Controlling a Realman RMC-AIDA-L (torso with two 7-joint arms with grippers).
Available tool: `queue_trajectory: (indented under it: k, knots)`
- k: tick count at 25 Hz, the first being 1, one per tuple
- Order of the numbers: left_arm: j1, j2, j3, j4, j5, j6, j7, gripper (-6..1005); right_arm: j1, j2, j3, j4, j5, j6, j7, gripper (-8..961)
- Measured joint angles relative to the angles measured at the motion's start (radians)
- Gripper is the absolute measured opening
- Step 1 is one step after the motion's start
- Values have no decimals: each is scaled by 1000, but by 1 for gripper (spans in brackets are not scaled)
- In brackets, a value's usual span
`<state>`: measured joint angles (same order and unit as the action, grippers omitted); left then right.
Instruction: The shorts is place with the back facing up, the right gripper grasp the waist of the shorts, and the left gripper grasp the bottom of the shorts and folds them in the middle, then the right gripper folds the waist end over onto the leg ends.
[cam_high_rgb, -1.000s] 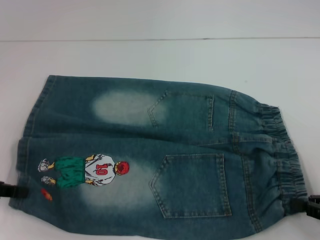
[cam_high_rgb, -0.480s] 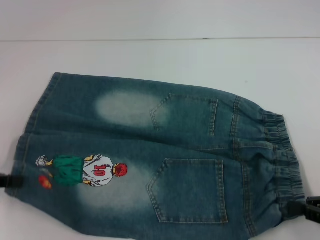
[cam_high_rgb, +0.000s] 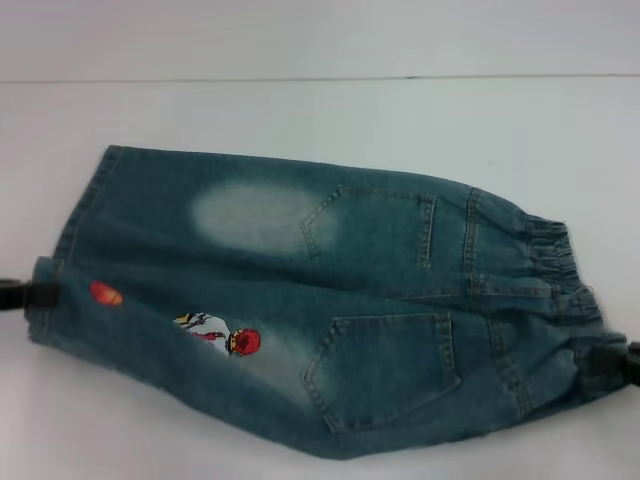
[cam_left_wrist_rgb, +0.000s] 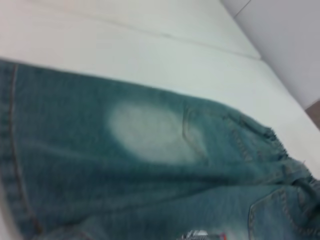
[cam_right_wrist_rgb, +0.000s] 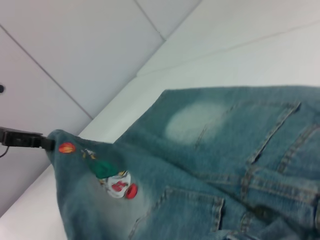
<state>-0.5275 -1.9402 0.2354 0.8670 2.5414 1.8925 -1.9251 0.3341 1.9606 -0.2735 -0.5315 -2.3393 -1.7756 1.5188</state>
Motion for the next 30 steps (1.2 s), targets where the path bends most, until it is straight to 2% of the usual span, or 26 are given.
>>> queue_trajectory:
  k: [7, 22, 30]
  knots:
    - [-52, 7, 2, -2, -73, -13, -8, 41, 46, -5, 22, -31, 3, 36, 32, 54]
    - [-182, -3, 36, -89, -92, -203, -20, 40, 187, -8, 17, -115, 12, 203, 131, 55]
    - [-205, -30, 45, -105, -139, -317, -25, 46, 233, -12, 14, -140, 19, 352, 159, 54]
